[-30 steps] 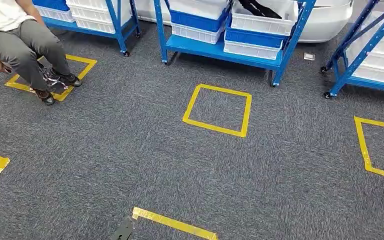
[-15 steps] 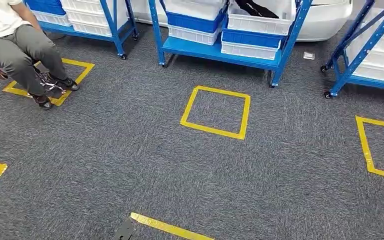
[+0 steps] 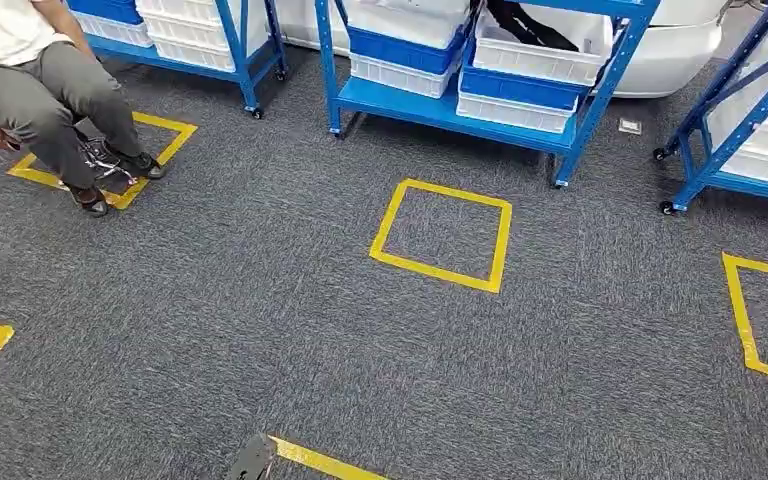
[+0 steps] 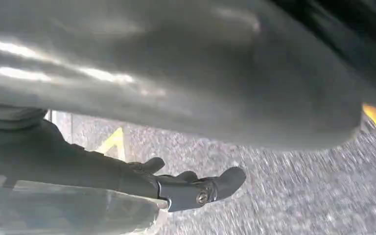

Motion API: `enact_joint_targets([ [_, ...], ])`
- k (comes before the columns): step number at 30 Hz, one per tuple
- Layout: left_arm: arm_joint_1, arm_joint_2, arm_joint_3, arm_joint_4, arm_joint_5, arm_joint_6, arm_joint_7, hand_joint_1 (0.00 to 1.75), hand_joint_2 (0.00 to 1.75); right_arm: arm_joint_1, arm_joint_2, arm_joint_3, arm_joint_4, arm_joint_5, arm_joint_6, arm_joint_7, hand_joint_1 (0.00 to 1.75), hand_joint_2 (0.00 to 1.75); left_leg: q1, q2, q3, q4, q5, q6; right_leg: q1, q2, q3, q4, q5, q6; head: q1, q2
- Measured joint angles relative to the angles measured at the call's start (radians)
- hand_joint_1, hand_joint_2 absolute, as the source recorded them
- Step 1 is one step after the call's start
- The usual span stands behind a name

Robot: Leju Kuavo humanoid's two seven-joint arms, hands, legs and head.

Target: Take the parts from the cabinet and place them on the table.

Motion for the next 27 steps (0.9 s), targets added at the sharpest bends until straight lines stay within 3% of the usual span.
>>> enact_joint_targets([
  [1,-0.001,0.000,0.000,0.000,0.000,-0.003,0.000,0.00,0.00,0.001,0.000,-0.003,0.001,0.000,0.001,0.000,0.00,0.00,-0.006,0.001,0.011,0.008,-0.010,-0.007,0.006,-0.001,-0.003,-0.021,-0.015,-0.023,0.001,0.000],
  [2,-0.002,0.000,0.000,0.000,0.000,-0.003,0.001,0.00,0.00,-0.003,0.000,-0.004,0.001,0.000,0.001,0.000,0.00,0.00,-0.007,0.002,0.003,0.003,-0.017,-0.015,0.009,-0.001,0.007,-0.019,-0.029,-0.047,0.002,0.000],
  [3,-0.003,0.001,0.000,0.000,0.000,-0.004,0.001,0.00,0.00,-0.004,0.001,-0.004,0.000,0.000,0.001,0.000,0.00,0.00,-0.008,0.002,0.012,0.006,-0.020,-0.019,0.007,0.000,0.010,-0.023,-0.012,-0.055,-0.001,0.000],
  [5,-0.002,0.000,0.001,0.000,0.002,-0.003,-0.002,0.00,0.00,0.002,0.001,-0.005,0.001,0.002,0.002,0.000,0.00,0.00,-0.004,0.002,0.018,0.020,-0.025,-0.026,-0.003,0.002,0.032,-0.025,-0.015,-0.073,-0.002,0.000],
  [6,-0.002,0.000,0.001,0.000,0.002,-0.003,-0.003,0.00,0.00,0.002,0.002,-0.005,0.001,0.003,0.002,0.000,0.00,0.00,-0.002,0.005,0.011,0.047,-0.032,-0.031,-0.002,0.002,0.043,-0.029,-0.018,-0.076,0.001,0.000],
  [7,-0.003,-0.002,0.000,-0.001,0.002,-0.002,-0.005,0.00,0.00,0.001,0.001,-0.006,0.001,0.004,0.001,-0.001,0.00,0.00,0.001,0.005,-0.023,0.106,-0.042,-0.040,-0.004,0.001,0.050,-0.029,-0.025,-0.086,-0.006,0.000],
  [8,-0.003,-0.002,0.000,0.000,0.002,-0.002,-0.006,0.00,0.00,-0.001,0.002,-0.006,0.001,0.005,0.002,-0.001,0.00,0.00,0.006,0.005,-0.076,0.189,-0.068,-0.049,-0.004,0.002,0.055,-0.029,-0.031,-0.092,-0.004,0.000],
  [10,0.000,-0.002,0.001,0.000,0.002,-0.001,-0.006,0.00,0.00,-0.001,0.002,-0.006,0.001,0.004,0.001,-0.001,0.00,0.00,0.014,0.005,-0.173,0.311,-0.126,-0.061,-0.004,0.004,0.065,-0.029,-0.045,-0.091,-0.005,0.000],
  [11,0.002,-0.002,0.001,0.000,0.002,0.000,-0.006,0.00,0.00,0.000,0.002,-0.008,0.001,0.004,0.002,-0.001,0.00,0.00,0.017,0.005,-0.200,0.324,-0.127,-0.064,-0.004,0.005,0.074,-0.029,-0.053,-0.089,-0.005,0.000],
  [12,0.003,-0.001,0.001,0.000,0.002,0.001,-0.006,0.00,0.00,0.002,0.002,-0.010,0.001,0.004,0.001,-0.001,0.00,0.00,0.019,0.006,-0.207,0.301,-0.103,-0.064,-0.004,0.006,0.086,-0.029,-0.062,-0.086,-0.005,0.000],
  [14,0.004,-0.001,0.001,0.000,0.002,0.001,-0.006,0.00,0.00,0.004,0.003,-0.013,0.001,0.005,0.001,-0.001,0.00,0.00,0.019,0.008,-0.170,0.160,0.008,-0.055,-0.004,0.006,0.117,-0.030,-0.083,-0.081,-0.005,0.000],
  [15,0.004,-0.001,0.002,0.000,0.002,0.001,-0.006,0.00,0.00,0.003,0.004,-0.013,0.001,0.005,0.002,-0.001,0.00,0.00,0.016,0.009,-0.146,0.076,0.077,-0.044,-0.004,0.006,0.126,-0.032,-0.093,-0.078,-0.006,0.000],
  [16,0.006,0.001,0.002,0.000,0.002,0.001,-0.006,0.00,0.00,0.004,0.005,-0.014,0.002,0.005,0.002,-0.001,0.00,0.00,0.008,0.009,-0.142,0.057,0.087,-0.037,-0.003,0.007,0.131,-0.032,-0.101,-0.074,-0.003,0.000],
  [17,0.004,0.002,0.004,0.000,0.002,0.000,-0.005,0.00,0.00,0.000,0.006,-0.015,0.002,0.005,0.001,-0.001,0.00,0.00,0.002,0.012,-0.138,0.044,0.058,-0.030,0.000,0.010,0.131,-0.040,-0.106,-0.065,-0.003,0.000],
  [18,0.003,0.000,0.004,-0.002,0.001,-0.004,-0.002,0.00,0.00,-0.006,0.006,-0.017,0.001,0.006,0.001,-0.001,0.00,0.00,0.000,0.009,-0.131,0.039,0.065,-0.021,-0.001,0.010,0.135,-0.058,-0.109,-0.058,-0.003,0.000],
  [19,0.003,0.002,0.005,-0.003,0.001,-0.005,0.000,0.00,0.00,-0.005,0.007,-0.019,0.001,0.007,0.002,-0.001,0.00,0.00,-0.001,0.007,-0.128,0.019,0.069,-0.014,0.009,0.009,0.159,-0.039,-0.095,-0.047,0.000,0.000],
  [20,0.002,0.002,0.005,-0.003,0.000,-0.010,0.002,0.00,0.00,-0.004,0.007,-0.021,0.002,0.007,0.002,-0.001,0.00,0.00,0.000,0.005,-0.109,0.013,0.066,-0.005,0.009,0.008,0.173,-0.050,-0.095,-0.035,-0.001,0.000],
  [21,0.003,0.000,0.006,-0.004,0.000,-0.012,0.003,0.00,0.00,-0.004,0.006,-0.021,0.001,0.008,0.002,0.000,0.00,0.00,0.007,0.004,-0.081,0.001,0.071,0.003,0.009,0.007,0.167,-0.040,-0.109,-0.040,-0.002,0.000],
  [22,0.000,0.002,0.007,-0.005,0.000,-0.013,0.003,0.00,0.00,-0.004,0.006,-0.021,0.001,0.008,0.002,0.000,0.00,0.00,0.003,0.005,-0.066,-0.002,0.064,0.009,0.011,0.006,0.147,0.011,-0.114,-0.045,0.002,-0.002],
  [23,-0.003,0.002,0.008,-0.005,0.000,-0.013,0.003,0.00,0.00,-0.006,0.006,-0.022,0.001,0.008,0.002,0.000,0.00,0.00,0.001,0.005,-0.060,-0.002,0.056,0.014,0.007,0.007,0.106,0.084,-0.123,-0.041,0.004,0.000],
  [25,-0.004,0.002,0.009,-0.005,0.000,-0.014,0.004,0.00,0.00,-0.006,0.005,-0.022,0.001,0.008,0.002,0.000,0.00,0.00,-0.002,0.005,-0.043,-0.002,0.036,0.018,0.006,0.006,0.000,0.223,-0.188,-0.051,0.007,0.000],
  [26,-0.003,0.002,0.009,-0.005,0.000,-0.014,0.005,0.00,0.00,-0.006,0.005,-0.022,0.001,0.008,0.002,0.000,0.00,0.00,-0.003,0.003,-0.031,-0.002,0.026,0.018,0.006,0.006,-0.032,0.247,-0.200,-0.045,0.007,0.000],
  [27,-0.002,0.001,0.009,-0.005,0.000,-0.014,0.005,0.00,0.00,-0.001,0.005,-0.022,0.001,0.008,0.002,0.001,0.00,0.00,-0.004,-0.001,-0.018,-0.002,0.016,0.017,0.006,0.006,-0.041,0.226,-0.190,-0.037,0.007,0.000],
])
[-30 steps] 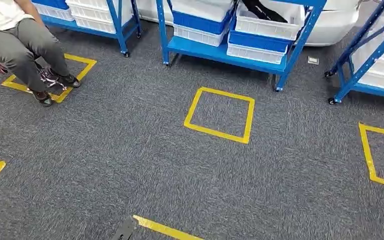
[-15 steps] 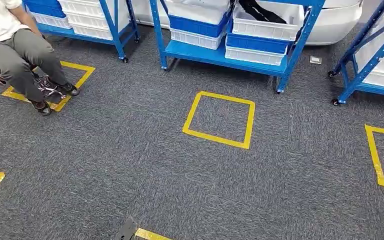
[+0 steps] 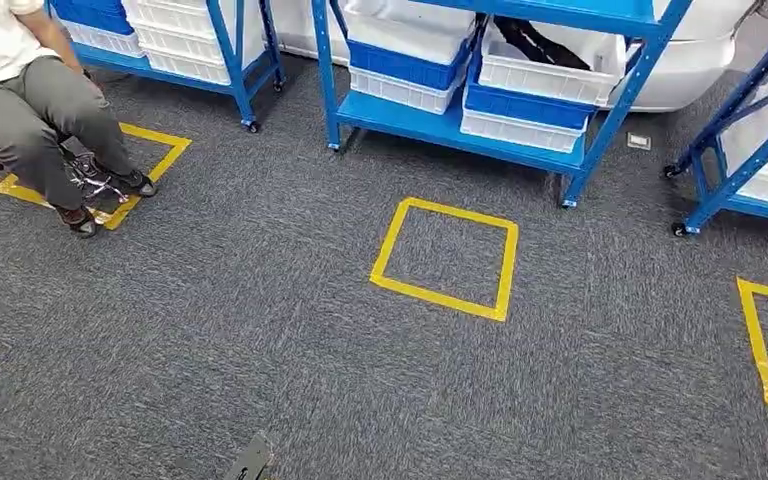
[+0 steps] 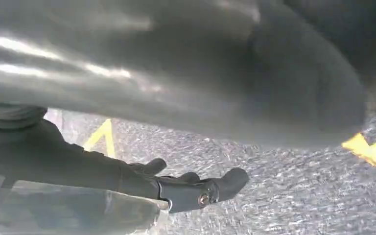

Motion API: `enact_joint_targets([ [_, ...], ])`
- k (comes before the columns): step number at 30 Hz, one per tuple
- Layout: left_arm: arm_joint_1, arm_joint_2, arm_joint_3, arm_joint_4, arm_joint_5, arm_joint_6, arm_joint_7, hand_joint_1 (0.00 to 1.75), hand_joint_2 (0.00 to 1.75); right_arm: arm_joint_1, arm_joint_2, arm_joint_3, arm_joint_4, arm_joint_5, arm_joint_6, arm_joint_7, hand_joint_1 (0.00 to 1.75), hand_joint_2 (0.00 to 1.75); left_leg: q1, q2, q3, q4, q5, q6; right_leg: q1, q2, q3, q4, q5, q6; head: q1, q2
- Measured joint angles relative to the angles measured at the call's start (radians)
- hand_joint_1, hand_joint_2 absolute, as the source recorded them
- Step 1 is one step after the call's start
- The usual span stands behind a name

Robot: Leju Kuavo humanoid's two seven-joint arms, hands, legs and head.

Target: Take the parts from the cabinet and place them on the table.

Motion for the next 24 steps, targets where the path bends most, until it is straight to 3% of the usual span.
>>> enact_joint_targets([
  [2,0.000,0.000,0.001,0.000,0.000,0.000,0.001,0.00,0.00,0.006,-0.001,0.000,0.000,0.000,0.000,0.001,0.00,0.00,0.000,-0.006,0.030,0.000,-0.022,-0.006,-0.001,0.000,0.027,-0.133,0.075,0.025,0.000,0.000],
  [3,0.000,0.000,0.002,0.000,0.000,-0.001,0.002,0.00,0.00,0.006,-0.002,0.000,0.000,-0.001,0.001,0.001,0.00,0.00,0.000,-0.006,0.045,0.000,-0.035,-0.010,-0.001,-0.002,0.049,-0.223,0.137,0.040,0.000,0.000],
  [4,0.000,0.000,0.002,0.000,-0.001,-0.002,0.004,0.00,0.00,0.009,-0.002,-0.001,0.002,-0.001,0.003,0.002,0.00,0.00,-0.001,-0.005,0.054,0.000,-0.047,-0.015,0.000,-0.008,0.053,-0.239,0.191,0.032,-0.001,0.000],
  [5,-0.001,0.001,0.002,0.000,-0.001,-0.003,0.005,0.00,0.00,0.007,-0.002,-0.001,0.002,-0.001,0.006,0.003,0.00,0.00,-0.003,-0.006,0.067,0.003,-0.059,-0.021,0.009,-0.016,0.058,-0.246,0.152,0.003,0.002,0.000],
  [6,-0.001,0.000,0.002,0.000,-0.002,-0.003,0.006,0.00,0.00,0.004,-0.002,-0.001,0.002,-0.001,0.007,0.003,0.00,0.00,-0.004,-0.005,0.066,0.002,-0.067,-0.029,0.013,-0.016,0.077,-0.245,0.166,-0.010,0.000,0.000],
  [7,-0.001,0.000,0.003,0.000,-0.003,-0.003,0.006,0.00,0.00,0.003,-0.002,-0.002,0.002,-0.002,0.008,0.003,0.00,0.00,-0.003,-0.003,0.076,0.010,-0.068,-0.031,0.008,-0.014,0.065,-0.249,0.164,-0.022,-0.006,0.000],
  [8,-0.003,-0.002,0.003,0.000,-0.004,-0.003,0.006,0.00,0.00,0.003,-0.004,-0.003,0.002,-0.002,0.010,0.005,0.00,0.00,-0.001,-0.003,0.074,0.020,-0.064,-0.033,0.005,-0.009,0.092,-0.249,0.162,-0.029,-0.003,0.000],
  [9,-0.005,0.000,0.003,-0.001,-0.007,-0.005,0.007,0.00,0.00,0.002,-0.002,-0.005,0.002,-0.003,0.010,0.005,0.00,0.00,-0.001,-0.001,0.055,0.056,-0.059,-0.037,-0.004,-0.009,0.102,-0.259,0.158,-0.038,-0.002,0.000],
  [10,-0.005,-0.002,0.003,-0.002,-0.007,-0.005,0.007,0.00,0.00,0.001,-0.005,-0.006,0.002,-0.004,0.010,0.005,0.00,0.00,0.000,0.003,0.027,0.116,-0.054,-0.045,-0.004,-0.010,0.115,-0.265,0.153,-0.045,-0.008,0.000],
  [11,-0.007,-0.002,0.003,-0.002,-0.007,-0.006,0.007,0.00,0.00,0.000,-0.004,-0.007,0.002,-0.005,0.011,0.005,0.00,0.00,0.005,0.004,-0.016,0.177,-0.065,-0.053,-0.005,-0.008,0.125,-0.270,0.148,-0.052,-0.013,0.000],
  [12,-0.007,-0.002,0.003,-0.002,-0.007,-0.006,0.008,0.00,0.00,-0.001,-0.003,-0.008,0.002,-0.005,0.011,0.005,0.00,0.00,0.012,0.005,-0.068,0.244,-0.097,-0.061,-0.005,-0.007,0.133,-0.273,0.141,-0.054,-0.011,0.000],
  [14,-0.006,0.000,0.003,-0.002,-0.008,-0.007,0.010,0.00,0.00,0.000,-0.002,-0.009,0.002,-0.005,0.012,0.006,0.00,0.00,0.022,0.005,-0.159,0.330,-0.158,-0.074,-0.010,-0.002,0.151,-0.273,0.123,-0.050,-0.012,0.000],
  [15,-0.005,0.000,0.003,-0.001,-0.009,-0.008,0.011,0.00,0.00,0.001,-0.002,-0.010,0.002,-0.005,0.013,0.008,0.00,0.00,0.026,0.005,-0.180,0.323,-0.148,-0.079,-0.012,-0.002,0.163,-0.273,0.112,-0.046,-0.011,0.000],
  [16,-0.005,0.000,0.003,-0.002,-0.009,-0.008,0.011,0.00,0.00,0.005,-0.002,-0.013,0.002,-0.005,0.014,0.008,0.00,0.00,0.030,0.005,-0.182,0.286,-0.119,-0.081,-0.016,-0.001,0.173,-0.273,0.102,-0.042,-0.011,0.000],
  [19,-0.005,0.001,0.003,-0.001,-0.010,-0.010,0.011,0.00,0.00,0.003,-0.001,-0.016,0.002,-0.005,0.016,0.008,0.00,0.00,0.039,0.016,-0.126,0.066,0.064,-0.088,-0.025,-0.002,0.210,-0.275,0.067,-0.023,-0.012,0.000],
  [20,-0.006,0.002,0.003,-0.001,-0.011,-0.012,0.012,0.00,0.00,0.002,-0.002,-0.017,0.002,-0.005,0.016,0.008,0.00,0.00,0.032,0.029,-0.134,0.060,0.048,-0.083,-0.020,0.000,0.224,-0.273,0.055,-0.015,-0.017,0.000],
  [21,-0.007,0.002,0.003,-0.002,-0.012,-0.014,0.013,0.00,0.00,0.000,-0.001,-0.017,0.002,-0.006,0.016,0.008,0.00,0.00,0.030,0.028,-0.132,0.067,0.019,-0.073,-0.019,0.001,0.225,-0.283,0.047,-0.005,-0.015,0.000],
  [22,-0.007,0.001,0.003,-0.003,-0.015,-0.015,0.013,0.00,0.00,-0.001,-0.002,-0.017,0.001,-0.008,0.017,0.011,0.00,0.00,0.026,0.024,-0.128,0.058,0.025,-0.063,-0.016,-0.002,0.253,-0.285,0.057,0.008,-0.017,0.000],
  [23,-0.008,0.001,0.003,-0.003,-0.016,-0.015,0.013,0.00,0.00,0.000,-0.003,-0.018,0.001,-0.008,0.018,0.013,0.00,0.00,0.024,0.021,-0.121,0.050,0.029,-0.050,-0.013,-0.004,0.258,-0.281,0.070,0.026,-0.020,0.000],
  [24,-0.006,0.002,0.003,-0.003,-0.018,-0.015,0.014,0.00,0.00,-0.001,-0.001,-0.018,0.001,-0.008,0.018,0.015,0.00,0.00,0.026,0.015,-0.086,0.039,0.049,-0.032,-0.009,-0.005,0.258,-0.282,0.059,0.030,-0.017,0.000],
])
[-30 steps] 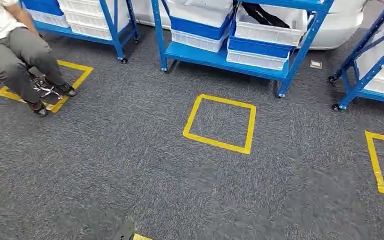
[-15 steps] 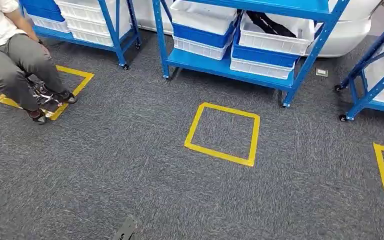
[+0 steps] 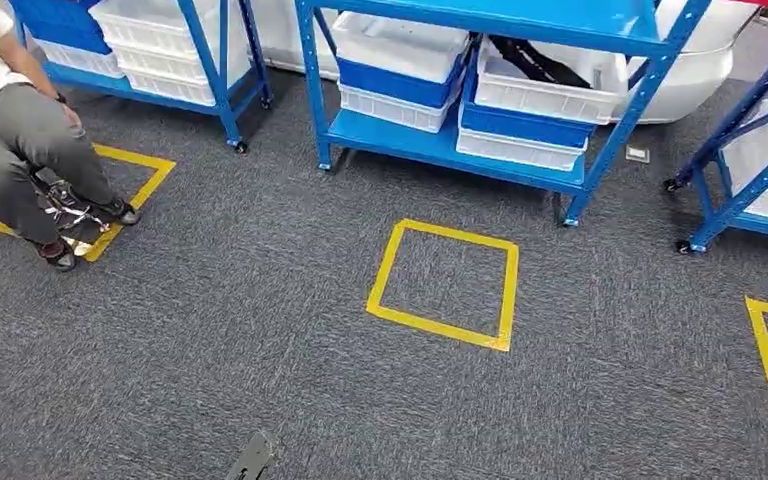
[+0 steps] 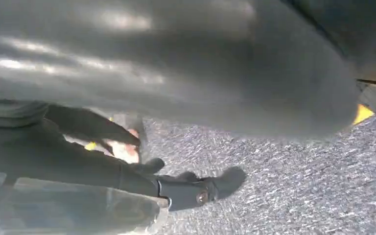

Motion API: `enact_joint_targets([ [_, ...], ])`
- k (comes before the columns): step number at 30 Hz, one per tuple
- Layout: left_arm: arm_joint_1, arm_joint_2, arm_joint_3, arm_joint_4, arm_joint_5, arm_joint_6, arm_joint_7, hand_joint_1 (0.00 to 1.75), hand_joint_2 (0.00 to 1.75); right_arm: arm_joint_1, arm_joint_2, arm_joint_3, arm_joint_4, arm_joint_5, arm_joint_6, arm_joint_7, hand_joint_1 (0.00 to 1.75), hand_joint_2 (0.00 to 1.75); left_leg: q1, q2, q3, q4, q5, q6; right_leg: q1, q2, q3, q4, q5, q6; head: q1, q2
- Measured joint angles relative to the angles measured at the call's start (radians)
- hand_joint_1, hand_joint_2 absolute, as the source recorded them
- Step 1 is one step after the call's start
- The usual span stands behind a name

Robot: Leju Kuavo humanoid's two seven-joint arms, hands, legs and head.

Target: Take the parts from the cabinet and place them on the table.

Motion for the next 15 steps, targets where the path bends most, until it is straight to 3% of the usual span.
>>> enact_joint_targets([
  [1,0.001,0.000,0.000,0.000,0.000,0.000,0.000,0.00,0.00,0.000,0.000,0.000,0.000,0.000,0.001,0.000,0.00,0.00,-0.001,0.004,0.015,-0.003,-0.002,0.006,-0.003,0.000,-0.010,0.042,0.000,-0.003,0.006,0.000],
  [3,-0.003,0.000,0.001,0.000,0.000,0.000,0.002,0.00,0.00,-0.004,0.000,-0.002,0.000,0.000,0.002,0.001,0.00,0.00,-0.007,0.001,0.026,-0.004,-0.015,0.021,-0.002,0.000,-0.122,0.204,-0.001,-0.010,0.008,0.000],
  [5,-0.003,0.000,0.001,0.000,0.000,-0.001,0.004,0.00,0.00,-0.003,0.001,-0.004,0.000,0.000,0.007,0.002,0.00,0.00,-0.014,-0.004,0.038,-0.004,-0.034,0.028,0.000,0.000,-0.221,0.298,-0.077,-0.026,0.007,0.000],
  [6,-0.002,0.000,0.001,0.000,0.000,-0.002,0.006,0.00,0.00,0.000,0.000,-0.006,0.000,0.002,0.013,0.003,0.00,0.00,-0.019,-0.009,0.051,-0.004,-0.045,0.031,0.003,0.000,-0.250,0.296,-0.107,-0.034,0.009,0.000],
  [7,-0.001,0.000,0.001,0.000,0.000,-0.002,0.008,0.00,0.00,0.004,0.000,-0.006,0.000,0.004,0.015,0.005,0.00,0.00,-0.023,-0.014,0.065,-0.004,-0.056,0.032,0.006,0.000,-0.258,0.265,-0.106,-0.029,0.008,0.000],
  [8,-0.001,0.000,0.001,0.000,0.000,-0.002,0.011,0.00,0.00,0.006,0.000,-0.006,0.000,0.008,0.016,0.009,0.00,0.00,-0.030,-0.018,0.081,-0.004,-0.068,0.033,0.011,0.000,-0.254,0.205,-0.079,-0.023,0.010,0.000],
  [9,-0.001,0.000,0.001,0.000,0.000,-0.001,0.012,0.00,0.00,0.007,-0.001,-0.006,0.000,0.013,0.016,0.012,0.00,0.00,-0.035,-0.018,0.097,-0.004,-0.080,0.033,0.017,0.000,-0.243,0.126,-0.023,-0.011,0.010,0.000],
  [10,0.001,0.000,0.001,0.000,0.000,0.001,0.013,0.00,0.00,0.008,-0.002,-0.006,0.000,0.021,0.011,0.014,0.00,0.00,-0.036,-0.018,0.095,-0.008,-0.092,0.035,0.026,0.002,-0.232,0.077,0.065,-0.015,0.009,0.000],
  [11,0.000,-0.003,0.002,0.001,0.000,0.001,0.014,0.00,0.00,0.012,-0.005,-0.006,0.001,0.032,0.003,0.018,0.00,0.00,-0.042,-0.020,0.118,-0.003,-0.104,0.032,0.028,0.000,-0.229,0.063,0.112,-0.016,0.000,0.000],
  [12,0.000,-0.003,0.002,0.001,0.002,0.002,0.014,0.00,0.00,0.008,-0.003,-0.006,0.001,0.039,-0.004,0.018,0.00,0.00,-0.041,-0.022,0.120,-0.006,-0.114,0.025,0.032,-0.003,-0.219,0.055,0.108,-0.035,0.001,0.000],
  [13,0.000,-0.004,0.003,0.000,0.002,0.003,0.015,0.00,0.00,0.006,-0.003,-0.006,0.000,0.043,-0.008,0.019,0.00,0.00,-0.037,-0.022,0.129,-0.021,-0.121,0.014,0.046,0.000,-0.205,0.050,0.109,-0.049,0.002,0.000],
  [14,0.001,-0.005,0.003,0.000,0.003,0.003,0.015,0.00,0.00,0.008,-0.003,-0.006,0.000,0.045,-0.010,0.020,0.00,0.00,-0.039,-0.020,0.140,0.002,-0.100,0.012,0.037,0.002,-0.199,0.030,0.110,-0.069,0.000,0.000],
  [15,-0.001,-0.006,0.003,0.000,0.003,0.003,0.014,0.00,0.00,0.006,0.000,-0.006,0.000,0.045,-0.010,0.020,0.00,0.00,-0.040,-0.019,0.148,0.002,-0.100,0.010,0.016,0.005,-0.163,0.014,0.112,-0.081,0.005,0.000],
])
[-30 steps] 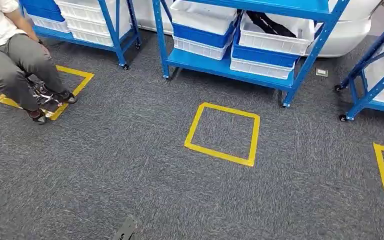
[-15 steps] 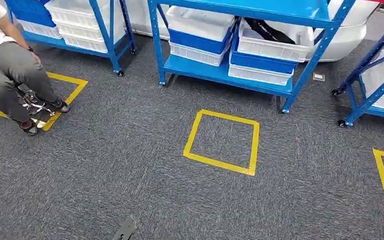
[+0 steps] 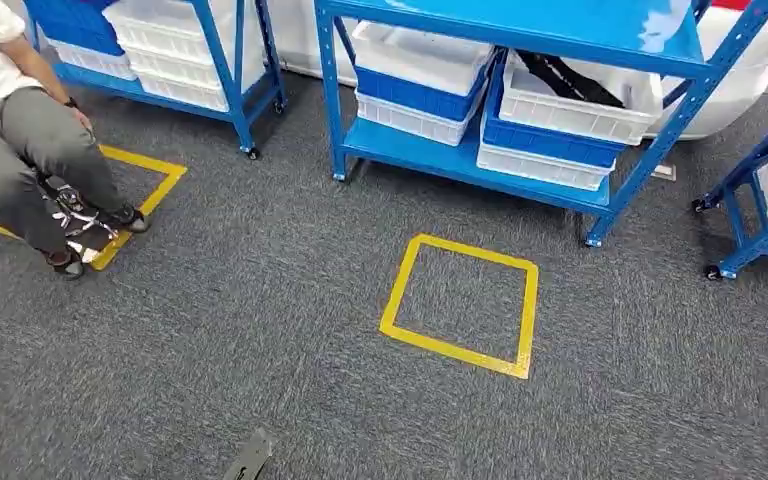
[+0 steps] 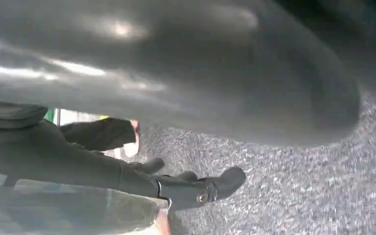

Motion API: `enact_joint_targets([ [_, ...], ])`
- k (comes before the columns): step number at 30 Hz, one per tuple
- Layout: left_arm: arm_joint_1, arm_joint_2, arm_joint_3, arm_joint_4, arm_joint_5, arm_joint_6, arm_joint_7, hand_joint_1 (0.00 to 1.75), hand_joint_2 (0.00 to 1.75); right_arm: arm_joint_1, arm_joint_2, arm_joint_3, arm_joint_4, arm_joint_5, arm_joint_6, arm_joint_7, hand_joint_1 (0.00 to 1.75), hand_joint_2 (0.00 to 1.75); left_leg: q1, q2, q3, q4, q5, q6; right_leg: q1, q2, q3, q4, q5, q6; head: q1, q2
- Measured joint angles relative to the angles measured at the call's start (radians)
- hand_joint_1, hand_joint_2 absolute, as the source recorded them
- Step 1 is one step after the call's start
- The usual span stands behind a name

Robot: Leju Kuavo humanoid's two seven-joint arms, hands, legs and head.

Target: Take the parts from the cabinet and place them on the table.

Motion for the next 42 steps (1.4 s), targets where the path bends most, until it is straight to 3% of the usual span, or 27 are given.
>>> enact_joint_targets([
  [2,-0.004,0.001,0.000,-0.001,0.000,0.002,-0.001,0.00,0.00,-0.002,0.002,0.000,-0.001,0.002,-0.002,0.000,0.00,0.00,0.004,0.006,-0.044,0.082,0.001,-0.009,-0.007,-0.003,0.035,-0.020,-0.003,-0.008,-0.003,0.000],
  [3,-0.005,0.001,0.000,-0.001,0.000,0.002,0.000,0.00,0.00,-0.002,0.000,0.000,-0.001,0.003,-0.002,-0.001,0.00,0.00,0.010,0.007,-0.092,0.154,-0.005,-0.017,-0.008,-0.002,0.046,-0.026,-0.007,-0.013,-0.005,0.000],
  [6,-0.003,0.005,0.001,-0.001,0.002,0.002,0.001,0.00,0.00,-0.005,0.004,0.000,-0.001,0.009,-0.007,-0.001,0.00,0.00,0.035,0.008,-0.225,0.272,-0.113,-0.050,-0.014,0.003,0.079,-0.030,-0.039,-0.004,-0.006,0.000],
  [7,-0.003,0.006,0.001,-0.001,0.002,0.002,0.001,0.00,0.00,-0.004,0.005,0.001,0.000,0.016,-0.009,-0.003,0.00,1.75,0.042,0.009,-0.241,0.252,-0.121,-0.058,-0.018,0.005,0.096,-0.030,-0.052,0.001,-0.006,0.000],
  [8,-0.003,0.007,0.002,-0.001,0.002,0.002,0.001,0.00,0.00,0.000,0.007,0.002,0.000,0.019,-0.009,-0.006,0.00,1.75,0.048,0.011,-0.243,0.212,-0.105,-0.066,-0.023,0.006,0.113,-0.030,-0.065,0.007,-0.005,0.000],
  [9,-0.003,0.008,0.002,-0.001,0.002,0.002,0.001,0.00,0.00,0.000,0.008,0.002,0.000,0.020,-0.006,-0.011,0.00,1.75,0.054,0.014,-0.235,0.146,-0.049,-0.074,-0.028,0.007,0.133,-0.030,-0.081,0.014,-0.006,0.000],
  [11,0.001,0.009,0.002,0.000,0.001,-0.002,0.001,0.00,0.00,0.000,0.009,0.002,0.000,0.014,0.013,-0.019,0.00,1.75,0.062,0.020,-0.231,0.009,0.168,-0.074,-0.026,0.007,0.152,-0.032,-0.112,0.030,-0.011,0.000],
  [13,0.000,0.010,0.003,0.000,-0.004,-0.010,0.003,0.00,0.00,-0.008,0.009,0.002,0.000,-0.001,0.026,-0.020,0.00,1.75,0.051,0.022,-0.219,0.013,0.149,-0.050,-0.017,0.005,0.169,-0.044,-0.136,0.049,-0.012,0.000],
  [15,-0.005,0.009,0.003,0.000,-0.006,-0.012,0.002,0.00,0.00,-0.009,0.007,-0.004,0.000,-0.031,0.044,-0.013,0.00,1.75,0.045,0.021,-0.210,0.006,0.139,-0.024,-0.014,0.006,0.191,-0.036,-0.111,0.081,-0.009,0.000],
  [16,-0.007,0.009,0.004,-0.002,-0.009,-0.016,0.002,0.00,0.00,-0.012,0.006,-0.014,0.000,-0.057,0.064,-0.003,0.00,1.75,0.047,0.012,-0.187,-0.003,0.137,-0.016,-0.016,0.005,0.186,-0.008,-0.108,0.088,-0.008,0.000],
  [17,-0.007,0.009,0.005,-0.003,-0.013,-0.021,0.002,0.00,0.00,-0.015,0.005,-0.028,0.000,-0.081,0.086,0.004,0.00,0.00,0.046,0.014,-0.170,-0.009,0.125,-0.007,-0.022,0.004,0.155,0.052,-0.107,0.087,-0.006,0.000],
  [20,-0.011,0.009,0.007,-0.003,-0.019,-0.030,0.006,0.00,0.00,-0.022,0.002,-0.077,0.000,-0.127,0.154,0.019,0.00,0.00,0.041,0.013,-0.135,-0.009,0.090,0.005,-0.021,0.003,0.004,0.244,-0.188,0.052,0.002,0.000],
  [21,-0.011,0.009,0.007,-0.003,-0.021,-0.031,0.008,0.00,0.00,-0.021,0.002,-0.086,0.000,-0.130,0.161,0.019,0.00,0.00,0.040,0.011,-0.121,-0.009,0.078,0.007,-0.019,0.003,-0.033,0.270,-0.214,0.056,0.002,0.000],
  [22,-0.010,0.009,0.007,-0.003,-0.021,-0.031,0.009,0.00,0.00,-0.021,0.002,-0.095,0.000,-0.134,0.167,0.016,0.00,1.75,0.038,0.008,-0.104,-0.009,0.065,0.007,-0.015,0.003,-0.054,0.260,-0.220,0.067,0.003,0.000],
  [23,-0.010,0.008,0.007,-0.003,-0.021,-0.031,0.009,0.00,0.00,-0.021,0.003,-0.102,0.000,-0.135,0.170,0.014,0.00,1.75,0.037,0.006,-0.085,-0.009,0.050,0.007,-0.014,0.003,-0.058,0.220,-0.203,0.063,0.002,0.000],
  [24,-0.010,0.008,0.008,-0.003,-0.021,-0.031,0.009,0.00,0.00,-0.021,0.003,-0.108,0.000,-0.137,0.174,0.006,0.00,1.75,0.036,0.005,-0.063,-0.009,0.035,0.004,-0.014,0.003,-0.050,0.150,-0.158,0.072,0.003,0.000],
  [26,-0.009,0.009,0.008,-0.003,-0.023,-0.030,0.009,0.00,0.00,-0.013,0.003,-0.119,0.001,-0.136,0.178,-0.005,0.00,1.75,0.036,0.006,-0.046,-0.012,0.007,-0.005,-0.014,-0.006,-0.039,0.039,0.005,0.093,0.005,0.000],
  [29,-0.013,0.009,0.009,-0.003,-0.026,-0.028,0.013,0.00,0.00,-0.023,0.007,-0.129,0.001,-0.126,0.170,-0.003,0.00,1.75,0.032,0.008,-0.011,-0.006,-0.016,-0.026,0.003,-0.007,-0.032,0.028,-0.010,0.044,0.005,0.000],
  [31,-0.017,0.007,0.009,-0.006,-0.027,-0.026,0.013,0.00,0.00,-0.031,0.010,-0.134,0.000,-0.122,0.168,0.000,0.00,1.75,0.035,0.008,-0.020,0.020,-0.010,-0.032,-0.009,-0.002,0.001,0.018,-0.016,0.033,0.005,0.000],
  [34,-0.021,0.006,0.008,-0.006,-0.027,-0.025,0.013,0.00,0.00,-0.034,0.011,-0.140,0.000,-0.120,0.168,0.002,0.00,1.75,0.037,0.011,-0.150,0.216,-0.010,-0.045,-0.010,-0.003,0.038,0.003,-0.035,0.004,0.005,0.000],
  [36,-0.019,0.008,0.009,-0.006,-0.027,-0.025,0.015,0.00,0.00,-0.034,0.012,-0.143,0.000,-0.121,0.167,0.002,0.00,1.75,0.037,0.011,-0.245,0.307,-0.081,-0.050,-0.009,0.002,0.061,-0.001,-0.054,0.002,0.005,0.000],
  [37,-0.019,0.009,0.009,-0.006,-0.027,-0.025,0.014,0.00,0.00,-0.035,0.012,-0.145,0.000,-0.121,0.167,0.002,0.00,1.75,0.037,0.012,-0.272,0.306,-0.098,-0.050,-0.008,0.004,0.075,0.000,-0.061,0.002,0.004,0.000],
  [38,-0.019,0.010,0.009,-0.006,-0.027,-0.025,0.014,0.00,0.00,-0.035,0.013,-0.148,0.000,-0.121,0.167,0.002,0.00,1.75,0.036,0.012,-0.283,0.277,-0.089,-0.047,-0.007,0.007,0.091,0.000,-0.073,0.004,0.005,0.000],
  [39,-0.019,0.010,0.009,-0.006,-0.027,-0.025,0.013,0.00,0.00,-0.035,0.015,-0.150,0.000,-0.121,0.167,0.002,0.00,1.75,0.034,0.012,-0.280,0.219,-0.047,-0.040,-0.006,0.011,0.108,-0.001,-0.086,0.005,0.005,0.000],
  [40,-0.019,0.010,0.009,-0.006,-0.027,-0.026,0.012,0.00,0.00,-0.036,0.016,-0.150,0.000,-0.120,0.166,0.002,0.00,1.75,0.031,0.011,-0.269,0.146,0.021,-0.030,-0.003,0.012,0.123,-0.001,-0.097,0.006,0.004,0.000],
  [41,-0.019,0.011,0.009,-0.006,-0.027,-0.027,0.011,0.00,0.00,-0.034,0.019,-0.151,0.000,-0.120,0.166,0.003,0.00,1.75,0.023,0.012,-0.258,0.064,0.126,-0.011,-0.003,0.012,0.123,-0.003,-0.110,0.007,0.005,0.000],
  [42,-0.018,0.016,0.009,-0.006,-0.027,-0.029,0.011,0.00,0.00,-0.035,0.025,-0.151,0.000,-0.120,0.166,0.005,0.00,1.75,0.011,0.004,-0.267,0.031,0.161,-0.003,0.006,0.016,0.141,0.005,-0.122,0.014,0.006,0.000],
])
